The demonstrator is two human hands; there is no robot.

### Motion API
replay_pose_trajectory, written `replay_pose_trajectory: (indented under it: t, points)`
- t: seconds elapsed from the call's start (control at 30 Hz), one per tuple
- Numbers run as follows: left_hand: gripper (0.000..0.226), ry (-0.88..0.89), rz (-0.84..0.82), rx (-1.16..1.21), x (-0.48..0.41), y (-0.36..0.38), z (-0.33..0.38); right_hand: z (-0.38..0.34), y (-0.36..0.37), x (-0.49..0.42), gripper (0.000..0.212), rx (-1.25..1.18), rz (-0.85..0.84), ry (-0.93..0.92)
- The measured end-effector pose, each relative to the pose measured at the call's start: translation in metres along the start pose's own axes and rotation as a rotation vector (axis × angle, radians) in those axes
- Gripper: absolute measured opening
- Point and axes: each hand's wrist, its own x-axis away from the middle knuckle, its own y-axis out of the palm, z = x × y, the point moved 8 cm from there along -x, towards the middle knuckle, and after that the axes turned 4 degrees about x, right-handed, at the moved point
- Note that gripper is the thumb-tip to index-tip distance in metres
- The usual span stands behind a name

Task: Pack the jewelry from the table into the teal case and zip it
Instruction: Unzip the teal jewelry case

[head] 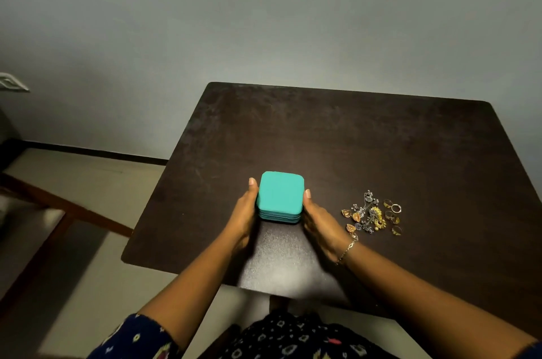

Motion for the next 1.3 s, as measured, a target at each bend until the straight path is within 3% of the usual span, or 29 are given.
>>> replay_pose_trajectory:
  t: [0.23,0.37,0.43,0.5,0.57,0.7,0.77,0.87,0.97,1.13,1.3]
  points:
    - [0.049,0.018,0.03,-0.011,0.009,0.005,-0.011,0.013,-0.006,0.002,0.051,0.047,-0.019,-0.03]
    - [0.055,0.024,0.069,-0.068,0.011,-0.003,-0.012,0.021,-0.01,0.002,0.075,0.108,0.024,-0.041]
    - [0.062,0.032,0.069,-0.149,0.007,-0.009,-0.013,0.019,-0.017,0.0,0.067,0.142,0.069,-0.062]
    - [0.052,0.118,0.112,-0.241,0.005,-0.018,-0.005,0.018,-0.035,-0.004,0.053,0.165,0.169,-0.102]
    - [0.043,0.222,0.174,-0.337,0.0,-0.03,0.0,0.017,-0.054,-0.008,0.052,0.215,0.251,-0.142]
    - [0.057,0.364,0.156,-0.415,-0.018,-0.045,-0.005,0.008,-0.08,-0.021,0.066,0.334,0.332,-0.27]
    - [0.065,0.401,0.149,-0.42,-0.028,-0.049,-0.013,0.005,-0.09,-0.03,0.058,0.406,0.374,-0.347]
    - [0.069,0.491,0.141,-0.404,-0.034,-0.05,-0.022,0.007,-0.097,-0.041,0.048,0.438,0.395,-0.425]
    - [0.065,0.574,0.126,-0.423,-0.034,-0.048,-0.032,0.016,-0.093,-0.046,0.053,0.488,0.395,-0.488]
    - [0.051,0.707,0.153,-0.487,-0.017,-0.043,-0.045,0.042,-0.079,-0.034,0.052,0.379,0.441,-0.559]
    - [0.045,0.688,0.185,-0.43,0.009,-0.044,-0.062,0.072,-0.052,-0.007,0.098,0.234,0.46,-0.53]
